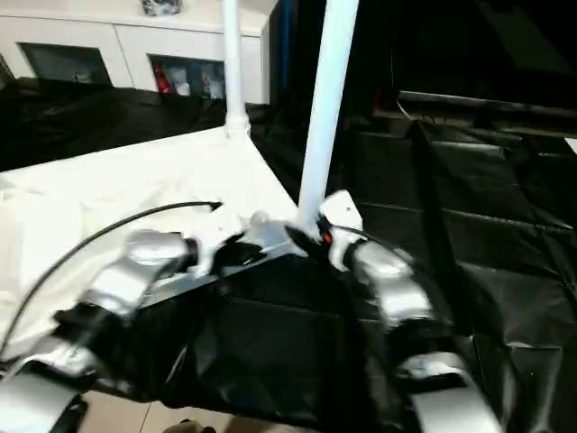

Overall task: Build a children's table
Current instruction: Rotate leg to tighten

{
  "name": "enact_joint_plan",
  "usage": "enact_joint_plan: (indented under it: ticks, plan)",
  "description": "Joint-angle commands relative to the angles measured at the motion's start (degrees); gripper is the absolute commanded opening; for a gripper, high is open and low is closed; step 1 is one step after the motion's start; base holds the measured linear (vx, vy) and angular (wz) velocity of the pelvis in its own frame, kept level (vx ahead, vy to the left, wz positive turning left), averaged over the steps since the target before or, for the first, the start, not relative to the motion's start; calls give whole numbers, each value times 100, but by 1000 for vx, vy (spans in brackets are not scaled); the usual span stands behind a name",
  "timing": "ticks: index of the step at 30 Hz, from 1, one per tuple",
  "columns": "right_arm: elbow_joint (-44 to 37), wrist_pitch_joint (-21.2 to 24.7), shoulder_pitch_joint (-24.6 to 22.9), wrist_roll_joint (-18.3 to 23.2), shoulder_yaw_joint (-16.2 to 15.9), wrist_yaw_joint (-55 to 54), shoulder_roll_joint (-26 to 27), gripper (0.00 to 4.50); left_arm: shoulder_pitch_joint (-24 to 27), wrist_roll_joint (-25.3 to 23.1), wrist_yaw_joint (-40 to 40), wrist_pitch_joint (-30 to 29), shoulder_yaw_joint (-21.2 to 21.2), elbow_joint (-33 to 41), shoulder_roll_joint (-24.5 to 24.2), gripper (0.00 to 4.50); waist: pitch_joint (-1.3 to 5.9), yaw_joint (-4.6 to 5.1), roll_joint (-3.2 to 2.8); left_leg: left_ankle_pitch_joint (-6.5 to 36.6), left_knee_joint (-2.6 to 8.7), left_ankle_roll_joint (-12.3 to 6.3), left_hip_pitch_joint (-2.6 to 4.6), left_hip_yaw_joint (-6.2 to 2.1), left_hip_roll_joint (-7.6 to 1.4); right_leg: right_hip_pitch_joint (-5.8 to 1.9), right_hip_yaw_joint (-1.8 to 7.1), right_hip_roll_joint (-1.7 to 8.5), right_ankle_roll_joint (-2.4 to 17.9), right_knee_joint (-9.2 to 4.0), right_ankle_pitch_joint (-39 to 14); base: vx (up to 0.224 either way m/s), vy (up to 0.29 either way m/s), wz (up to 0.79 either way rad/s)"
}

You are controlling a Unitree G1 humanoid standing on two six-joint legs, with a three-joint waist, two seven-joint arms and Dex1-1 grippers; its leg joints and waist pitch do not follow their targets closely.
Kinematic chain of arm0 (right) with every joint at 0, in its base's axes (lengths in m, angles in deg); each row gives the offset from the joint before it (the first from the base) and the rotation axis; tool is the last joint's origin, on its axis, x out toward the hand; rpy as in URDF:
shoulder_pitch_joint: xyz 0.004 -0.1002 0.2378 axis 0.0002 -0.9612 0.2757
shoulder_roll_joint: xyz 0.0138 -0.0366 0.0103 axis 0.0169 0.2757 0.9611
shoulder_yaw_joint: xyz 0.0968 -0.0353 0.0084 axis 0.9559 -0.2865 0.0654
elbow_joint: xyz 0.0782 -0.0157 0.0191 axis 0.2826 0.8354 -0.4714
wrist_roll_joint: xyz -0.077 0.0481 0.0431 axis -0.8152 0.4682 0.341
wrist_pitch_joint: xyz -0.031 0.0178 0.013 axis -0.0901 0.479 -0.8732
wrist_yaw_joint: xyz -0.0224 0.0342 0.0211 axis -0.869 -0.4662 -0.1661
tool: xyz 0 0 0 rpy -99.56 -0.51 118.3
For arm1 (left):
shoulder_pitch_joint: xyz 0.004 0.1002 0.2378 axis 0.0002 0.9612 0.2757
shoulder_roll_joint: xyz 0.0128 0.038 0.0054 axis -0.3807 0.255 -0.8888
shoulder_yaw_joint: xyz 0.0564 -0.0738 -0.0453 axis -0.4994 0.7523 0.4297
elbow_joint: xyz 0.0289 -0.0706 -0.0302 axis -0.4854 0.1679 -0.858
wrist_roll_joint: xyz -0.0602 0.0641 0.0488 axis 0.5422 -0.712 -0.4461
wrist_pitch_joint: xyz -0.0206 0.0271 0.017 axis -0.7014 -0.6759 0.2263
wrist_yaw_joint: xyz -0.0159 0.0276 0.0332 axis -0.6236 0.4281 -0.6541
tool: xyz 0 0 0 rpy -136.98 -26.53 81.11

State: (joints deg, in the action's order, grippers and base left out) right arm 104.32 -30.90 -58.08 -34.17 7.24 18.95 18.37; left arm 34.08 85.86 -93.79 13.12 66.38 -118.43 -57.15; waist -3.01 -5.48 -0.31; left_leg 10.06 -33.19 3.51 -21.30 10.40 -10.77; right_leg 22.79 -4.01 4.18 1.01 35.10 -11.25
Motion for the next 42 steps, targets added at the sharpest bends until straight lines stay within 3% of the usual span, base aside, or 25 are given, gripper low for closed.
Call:
enact_joint_plan:
  ticks: [1,6,7,8,9,15,22,25,28,29,30,32,33,34,37,38,40,42]
  plan:
    - [-52,-23,-118,38,-249,653,-33,319,65,238,-476,235,-102,253,-2,0,390,-38,29,804,315,-540,35,-72,-264,-318,281,451,1396,-361,-321,0,0,0]
    - [-284,141,-149,340,-348,1714,-263,303,152,359,-923,188,-131,356,-201,0,362,-93,14,1080,340,-494,68,-67,-307,-280,274,445,1427,-387,-767,0,0,0]
    - [-343,187,-168,433,-415,2056,-343,294,190,411,-1070,154,-147,440,-276,0,356,-98,19,1119,346,-467,68,-64,-303,-277,278,445,1416,-400,-833,0,0,0]
    - [-349,194,-171,442,-421,2088,-350,286,194,415,-1081,150,-149,449,-282,0,353,-123,70,1170,346,-437,72,-68,-305,-285,278,463,1389,-396,-981,0,0,0]
    - [-389,244,-186,484,-456,2250,-384,283,206,429,-1125,140,-151,478,-314,0,350,-129,50,1197,349,-418,75,-66,-311,-273,284,466,1358,-407,-1079,0,0,0]
    - [-499,482,-240,558,-584,2805,-461,226,203,442,-1313,109,-126,512,-466,0,355,-162,73,1094,348,-389,69,-67,-298,-268,286,464,1282,-407,-1145,0,0,0]
    - [-627,620,-384,581,-645,2835,-362,203,192,321,-1058,87,-79,445,-420,0,366,-195,60,989,338,-385,70,-67,-299,-263,285,469,1292,-392,-992,0,0,0]
    - [-466,593,-480,414,-535,2115,-132,200,118,228,-523,-5,2,334,-173,0,354,-202,60,1083,345,-349,83,-64,-296,-252,288,468,1265,-417,-1119,0,0,0]
    - [-207,462,-470,180,-399,1198,116,198,41,152,-73,-110,63,261,37,0,297,-189,59,1569,402,-112,131,-94,-286,-219,293,505,1025,-535,-2134,0,0,0]
    - [-207,462,-470,180,-399,1198,116,197,41,152,-73,-110,63,261,37,0,297,-189,59,1569,402,-112,131,-94,-286,-219,293,505,1025,-535,-2134,0,0,0]
    - [-100,453,-444,87,-347,796,219,196,8,108,108,-139,77,224,112,0,294,-175,45,1723,428,-26,151,-117,-292,-208,292,506,891,-568,-2440,0,0,0]
    - [227,603,-313,44,-19,-585,697,196,-159,-25,841,-309,168,4,455,0,243,-89,21,2052,465,119,182,-134,-278,-165,278,491,811,-615,-2798,0,0,0]
    - [236,611,-307,46,-7,-631,714,196,-166,-28,867,-315,172,-5,469,0,244,-31,25,2301,471,197,204,-170,-264,-182,245,504,699,-645,-3130,0,0,0]
    - [371,766,-208,70,173,-1370,1004,196,-282,-84,1293,-398,243,-164,699,0,249,-6,-7,2386,475,206,219,-183,-258,-171,250,516,618,-678,-3246,0,0,0]
    - [508,813,-95,100,260,-1788,1248,196,-361,-101,1519,-433,271,-273,863,0,259,44,15,2513,470,186,235,-194,-240,-152,243,514,562,-718,-3300,0,0,0]
    - [545,759,-54,114,250,-1793,1356,196,-380,-99,1570,-407,265,-304,917,0,267,48,-35,2487,473,150,227,-196,-239,-152,256,516,573,-715,-3193,0,0,0]
    - [564,613,-3,-36,110,-1794,1438,196,-384,-98,1524,-361,225,-310,959,0,282,69,-9,2342,495,91,175,-193,-241,-200,254,504,622,-700,-2891,0,0,0]
    - [548,490,57,-22,68,-1563,1507,251,-359,-92,1361,-297,171,-274,936,0,290,54,-13,2189,501,23,174,-171,-252,-197,276,503,737,-677,-2538,0,0,0]
